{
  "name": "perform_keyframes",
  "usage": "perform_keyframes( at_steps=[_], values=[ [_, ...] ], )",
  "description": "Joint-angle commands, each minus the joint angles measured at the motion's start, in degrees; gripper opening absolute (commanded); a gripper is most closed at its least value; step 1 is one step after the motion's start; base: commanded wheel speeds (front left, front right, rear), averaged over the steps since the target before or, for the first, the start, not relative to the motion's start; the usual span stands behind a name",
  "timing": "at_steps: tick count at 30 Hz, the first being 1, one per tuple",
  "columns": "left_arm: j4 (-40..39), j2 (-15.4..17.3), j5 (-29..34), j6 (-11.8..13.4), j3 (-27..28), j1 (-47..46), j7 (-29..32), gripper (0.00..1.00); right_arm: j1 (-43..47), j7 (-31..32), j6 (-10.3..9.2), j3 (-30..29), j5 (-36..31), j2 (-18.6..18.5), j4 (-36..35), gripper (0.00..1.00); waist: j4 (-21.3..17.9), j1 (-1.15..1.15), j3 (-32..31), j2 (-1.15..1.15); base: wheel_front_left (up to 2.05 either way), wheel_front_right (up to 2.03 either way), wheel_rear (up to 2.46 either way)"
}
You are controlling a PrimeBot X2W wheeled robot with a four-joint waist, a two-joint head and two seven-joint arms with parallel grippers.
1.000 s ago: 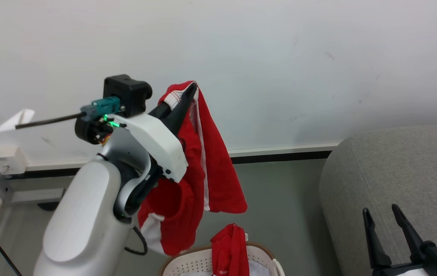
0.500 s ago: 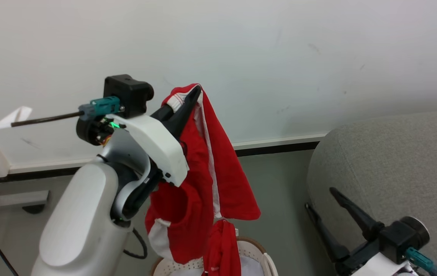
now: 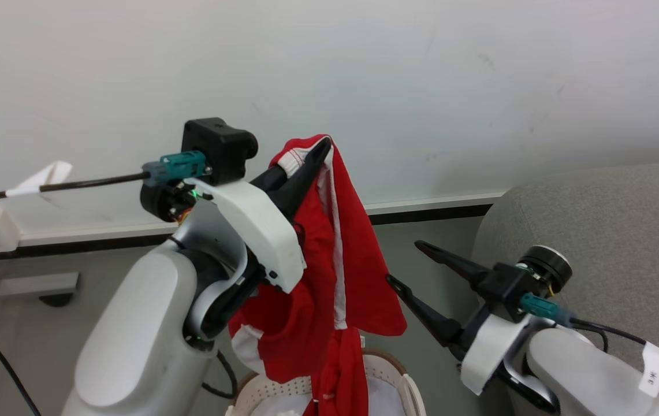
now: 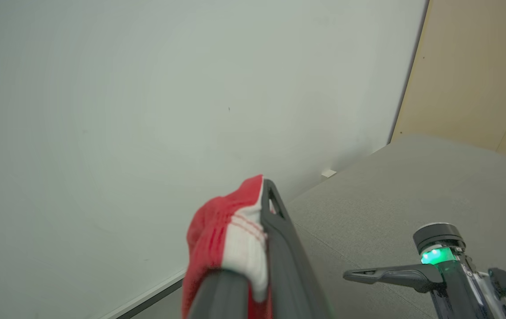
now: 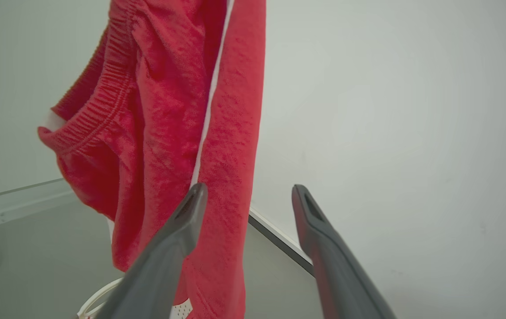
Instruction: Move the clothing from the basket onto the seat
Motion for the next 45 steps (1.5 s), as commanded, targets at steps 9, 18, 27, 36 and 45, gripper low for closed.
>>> perform_keyframes(
  at_steps=[9, 18, 27, 36, 45],
  values=[
    [0.7, -1.5, -1.6, -0.4, -2.3, -1.1, -0.2, 0.0, -10.1, -0.8, -0.13, 10.1, 6.9, 9.5, 15.6, 1.0, 1.6, -0.01, 1.3, 0.0, 0.0, 0.0, 0.0],
    [1.3, -2.8, -3.1, -0.9, -4.4, -2.2, -1.0, 0.0, -11.7, -1.0, -0.12, 14.1, 13.3, 16.3, 26.1, 1.0, 3.1, -0.01, 1.8, 0.0, 0.0, 0.0, 0.0],
    [2.7, -2.2, -2.8, -0.5, -4.3, -1.9, -2.5, 0.29, -12.3, -1.7, -0.13, 14.9, 19.1, 17.3, 25.0, 0.0, 2.6, -0.01, 1.8, 0.0, 0.0, 0.0, 0.0],
    [4.0, -1.6, -3.2, 0.2, -4.6, 3.1, -5.3, 1.0, -9.9, -1.7, -0.12, 5.3, 19.6, 12.8, 20.9, 0.0, 2.1, -0.01, 1.6, 0.0, 0.0, 0.0, 0.0],
    [5.2, -1.3, -2.7, 0.5, -5.8, 8.2, -8.7, 1.0, -7.2, -1.7, -0.12, -5.6, 17.4, 9.4, 17.3, 0.0, 2.2, -0.01, 1.4, 0.0, 0.0, 0.0, 0.0]
  ],
)
